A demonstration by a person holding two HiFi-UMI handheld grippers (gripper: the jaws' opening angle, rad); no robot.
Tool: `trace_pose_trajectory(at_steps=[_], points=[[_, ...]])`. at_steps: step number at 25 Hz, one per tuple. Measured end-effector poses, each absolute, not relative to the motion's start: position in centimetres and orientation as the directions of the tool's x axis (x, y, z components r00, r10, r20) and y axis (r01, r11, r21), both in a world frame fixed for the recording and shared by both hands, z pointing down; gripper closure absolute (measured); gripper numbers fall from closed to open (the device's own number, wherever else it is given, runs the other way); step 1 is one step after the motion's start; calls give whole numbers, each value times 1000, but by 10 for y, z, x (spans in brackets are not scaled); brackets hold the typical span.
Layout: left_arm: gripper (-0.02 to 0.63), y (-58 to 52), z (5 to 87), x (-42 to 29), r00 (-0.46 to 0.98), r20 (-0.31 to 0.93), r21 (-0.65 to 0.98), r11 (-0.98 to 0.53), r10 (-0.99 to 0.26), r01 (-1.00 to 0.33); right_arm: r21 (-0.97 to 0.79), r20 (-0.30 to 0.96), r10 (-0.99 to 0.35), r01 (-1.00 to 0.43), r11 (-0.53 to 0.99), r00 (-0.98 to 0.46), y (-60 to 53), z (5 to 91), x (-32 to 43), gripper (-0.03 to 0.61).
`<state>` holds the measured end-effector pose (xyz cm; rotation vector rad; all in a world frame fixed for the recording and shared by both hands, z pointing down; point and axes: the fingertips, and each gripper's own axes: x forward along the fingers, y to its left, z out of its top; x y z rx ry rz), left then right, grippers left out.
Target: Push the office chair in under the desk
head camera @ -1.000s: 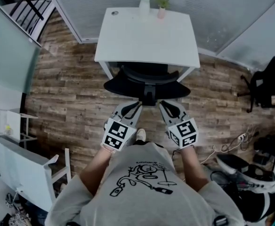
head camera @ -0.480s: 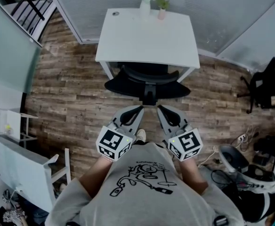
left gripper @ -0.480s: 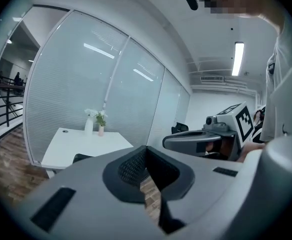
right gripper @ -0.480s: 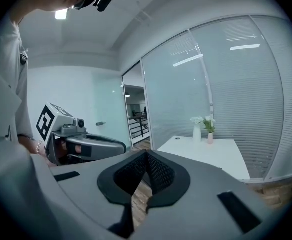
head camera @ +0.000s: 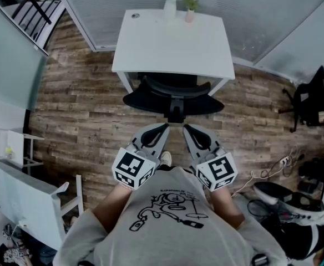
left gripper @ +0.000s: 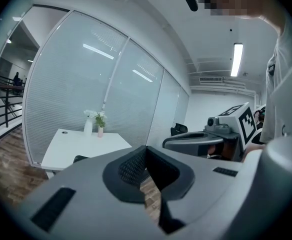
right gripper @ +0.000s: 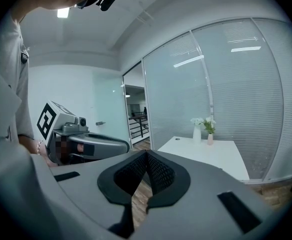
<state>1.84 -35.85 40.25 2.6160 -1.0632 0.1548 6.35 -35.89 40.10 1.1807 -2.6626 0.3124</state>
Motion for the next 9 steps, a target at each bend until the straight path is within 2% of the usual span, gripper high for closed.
trace_pose_trajectory(at_steps=[9], points=[[611, -353, 398, 24, 724, 206, 245, -682, -658, -689, -99, 274, -706, -749, 655, -653, -355, 397, 67, 543]])
